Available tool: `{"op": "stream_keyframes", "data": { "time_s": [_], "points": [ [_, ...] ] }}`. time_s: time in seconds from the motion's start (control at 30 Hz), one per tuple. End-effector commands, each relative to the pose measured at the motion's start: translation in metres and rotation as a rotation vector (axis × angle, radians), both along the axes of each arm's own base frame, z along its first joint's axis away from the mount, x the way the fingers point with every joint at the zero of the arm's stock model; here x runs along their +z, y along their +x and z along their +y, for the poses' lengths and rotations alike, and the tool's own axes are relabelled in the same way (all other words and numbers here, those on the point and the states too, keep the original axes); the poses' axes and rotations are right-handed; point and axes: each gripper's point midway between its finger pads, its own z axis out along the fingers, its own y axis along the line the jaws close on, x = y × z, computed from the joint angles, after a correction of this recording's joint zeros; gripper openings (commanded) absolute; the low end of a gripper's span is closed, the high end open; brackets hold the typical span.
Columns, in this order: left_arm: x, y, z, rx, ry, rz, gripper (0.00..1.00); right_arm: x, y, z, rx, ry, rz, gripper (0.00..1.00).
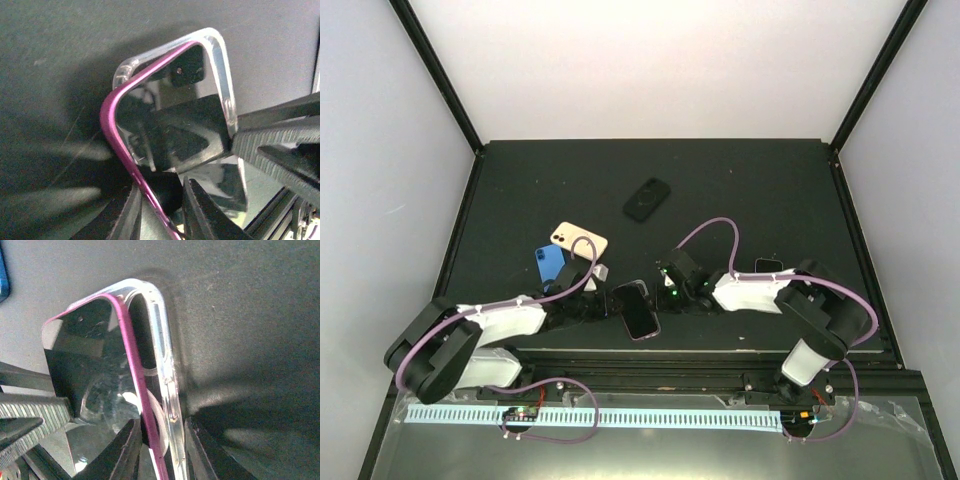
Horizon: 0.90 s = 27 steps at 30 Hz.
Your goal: Put the phone into the phone case
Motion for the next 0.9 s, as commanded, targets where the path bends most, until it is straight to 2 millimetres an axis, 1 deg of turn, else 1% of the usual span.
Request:
{"op": "stream_keyframes", "data": {
  "time_s": [0.0, 0.13, 0.27, 0.43, 0.5, 0.57, 0.63, 0.8, 0.87],
  "points": [
    [0.018, 0.021, -0.018, -0.012, -0.034, -0.072, 0.21, -0.008, -0.016, -0.009, 0.011, -0.013, 0.053, 0.26],
    [0.019, 0.026, -0.025, -0.029, -0.035, -0.071, 0.17, -0.007, -0.016, -0.006, 0.011, 0.003, 0.055, 0.25],
    [0.020, 0.029, -0.033, -0.051, -0.031, -0.073, 0.17, -0.005, -0.013, -0.005, 0.004, 0.011, 0.043, 0.25],
    [0.008, 0.024, -0.033, -0.060, 0.004, -0.039, 0.17, -0.007, -0.008, -0.008, -0.017, -0.009, 0.021, 0.24],
    [0.006, 0.022, -0.033, -0.060, 0.003, -0.029, 0.17, -0.009, -0.007, -0.011, -0.025, -0.020, 0.018, 0.23],
    [0.007, 0.021, -0.032, -0.058, 0.003, -0.027, 0.20, -0.009, -0.008, -0.013, -0.031, -0.027, 0.017, 0.23],
    [0.010, 0.020, -0.030, -0.055, 0.009, -0.028, 0.25, -0.008, -0.008, -0.016, -0.039, -0.027, 0.012, 0.24],
    [0.018, 0.018, -0.019, -0.038, 0.054, -0.044, 0.34, -0.001, -0.008, -0.023, -0.056, -0.032, -0.009, 0.30],
    [0.021, 0.016, -0.015, -0.033, 0.063, -0.049, 0.35, 0.001, -0.010, -0.024, -0.052, -0.025, -0.010, 0.31]
  ]
}}
